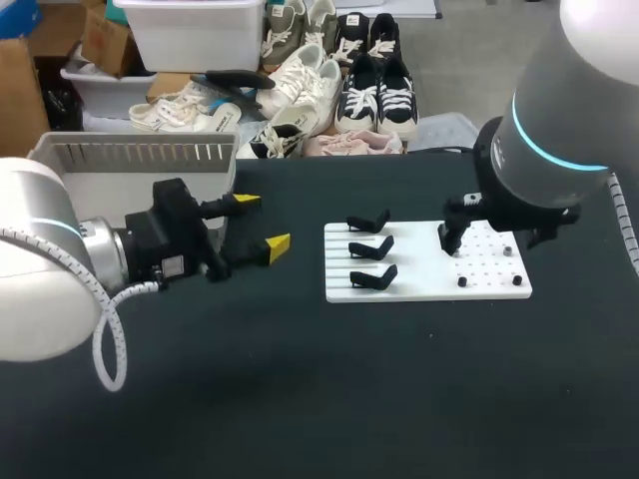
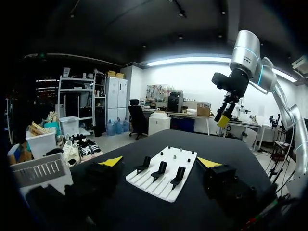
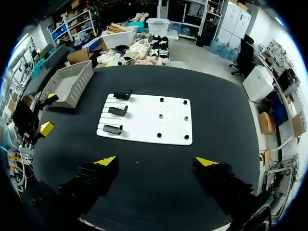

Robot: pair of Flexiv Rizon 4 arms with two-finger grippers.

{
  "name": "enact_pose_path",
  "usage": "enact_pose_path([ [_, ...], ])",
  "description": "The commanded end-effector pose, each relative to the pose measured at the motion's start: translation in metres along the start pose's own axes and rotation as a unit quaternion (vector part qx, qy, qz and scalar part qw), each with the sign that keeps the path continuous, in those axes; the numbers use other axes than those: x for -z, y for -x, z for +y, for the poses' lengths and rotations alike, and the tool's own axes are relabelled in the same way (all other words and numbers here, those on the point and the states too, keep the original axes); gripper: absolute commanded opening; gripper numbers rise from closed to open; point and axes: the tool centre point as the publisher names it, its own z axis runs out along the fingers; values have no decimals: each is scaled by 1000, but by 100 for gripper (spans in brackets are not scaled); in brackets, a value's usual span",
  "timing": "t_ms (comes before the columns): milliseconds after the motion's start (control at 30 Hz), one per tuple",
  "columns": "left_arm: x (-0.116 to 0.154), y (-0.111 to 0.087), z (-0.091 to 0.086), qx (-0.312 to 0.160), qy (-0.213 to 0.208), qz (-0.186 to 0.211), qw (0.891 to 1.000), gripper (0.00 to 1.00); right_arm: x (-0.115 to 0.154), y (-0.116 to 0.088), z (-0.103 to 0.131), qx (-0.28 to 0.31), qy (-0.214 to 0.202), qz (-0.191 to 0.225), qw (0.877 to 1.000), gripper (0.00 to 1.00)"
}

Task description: Pick up each earbud case from the left stands, insert the matching earbuds, close the lid, and place the case in the box.

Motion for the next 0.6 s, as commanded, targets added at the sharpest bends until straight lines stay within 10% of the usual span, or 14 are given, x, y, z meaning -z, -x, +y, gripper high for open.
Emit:
enact_pose_path([
  [33, -3, 1, -16, 1, 25, 1, 1000, 100, 0, -2, -1, -1, 1, -4, 1000, 100],
  [600, -6, 1, -24, 0, 12, 2, 1000, 100, 0, -2, -1, -1, 1, -4, 1000, 100],
])
